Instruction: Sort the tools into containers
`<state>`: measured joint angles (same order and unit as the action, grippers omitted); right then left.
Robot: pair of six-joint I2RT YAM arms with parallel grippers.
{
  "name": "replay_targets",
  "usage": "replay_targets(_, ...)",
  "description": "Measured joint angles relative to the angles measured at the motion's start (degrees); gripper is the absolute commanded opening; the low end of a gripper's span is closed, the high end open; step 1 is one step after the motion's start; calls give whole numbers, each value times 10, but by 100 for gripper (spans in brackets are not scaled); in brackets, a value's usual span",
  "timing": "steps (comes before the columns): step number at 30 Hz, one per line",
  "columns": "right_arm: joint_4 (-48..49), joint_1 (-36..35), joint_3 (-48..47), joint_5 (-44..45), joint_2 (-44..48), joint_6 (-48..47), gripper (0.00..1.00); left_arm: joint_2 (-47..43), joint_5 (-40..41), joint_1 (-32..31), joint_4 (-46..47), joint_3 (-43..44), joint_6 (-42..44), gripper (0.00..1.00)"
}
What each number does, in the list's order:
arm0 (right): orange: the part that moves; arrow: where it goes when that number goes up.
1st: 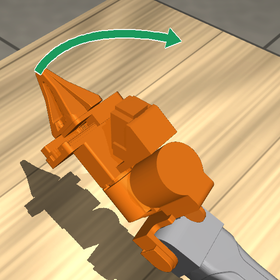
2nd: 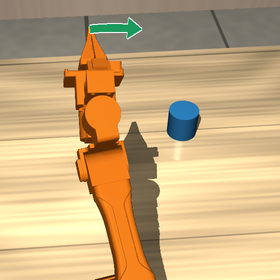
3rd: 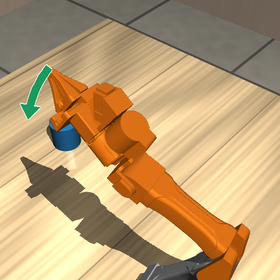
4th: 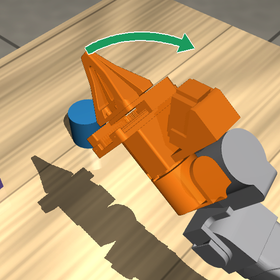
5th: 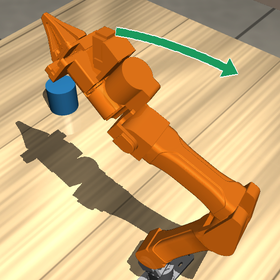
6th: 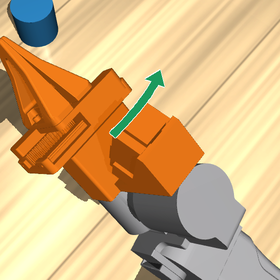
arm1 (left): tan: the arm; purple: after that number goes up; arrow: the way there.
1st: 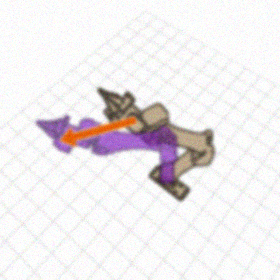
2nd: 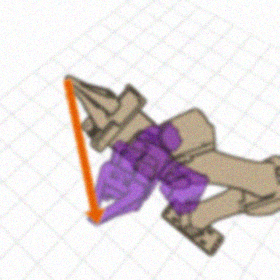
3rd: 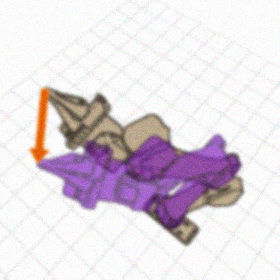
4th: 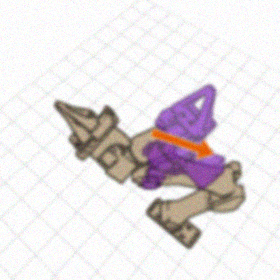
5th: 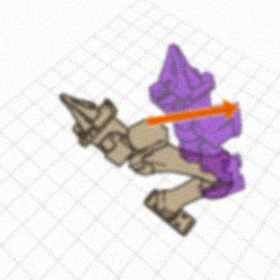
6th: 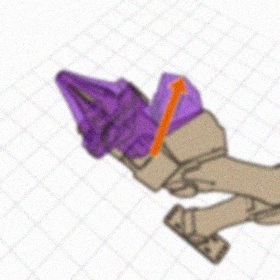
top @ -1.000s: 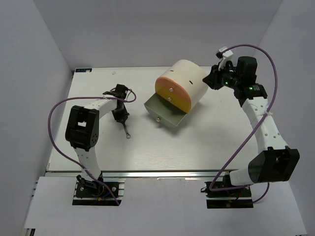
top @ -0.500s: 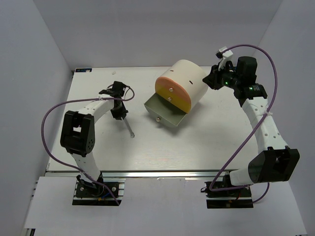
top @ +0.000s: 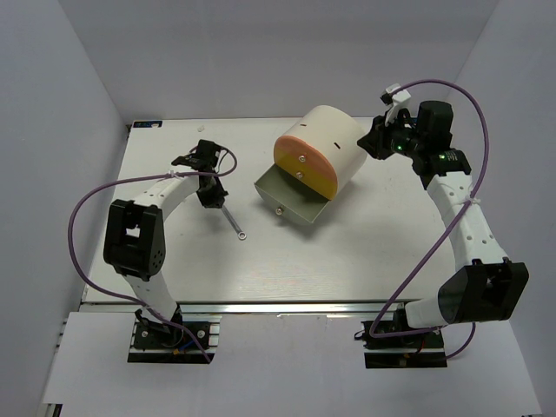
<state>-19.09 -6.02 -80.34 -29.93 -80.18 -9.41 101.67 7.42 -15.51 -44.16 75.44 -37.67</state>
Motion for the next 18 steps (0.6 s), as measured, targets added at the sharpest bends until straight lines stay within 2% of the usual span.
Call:
replay_targets(3, 0, 0, 5, 0, 0, 0, 23, 1, -20, 0, 11, 0, -7, 37)
replay_targets(6, 0, 0, 7, 0, 0, 0, 23, 7, -31, -1, 12, 5, -10, 46)
replay_targets(18, 1, 0, 15, 1, 1, 0, 24, 67, -52, -10, 23, -10, -14, 48)
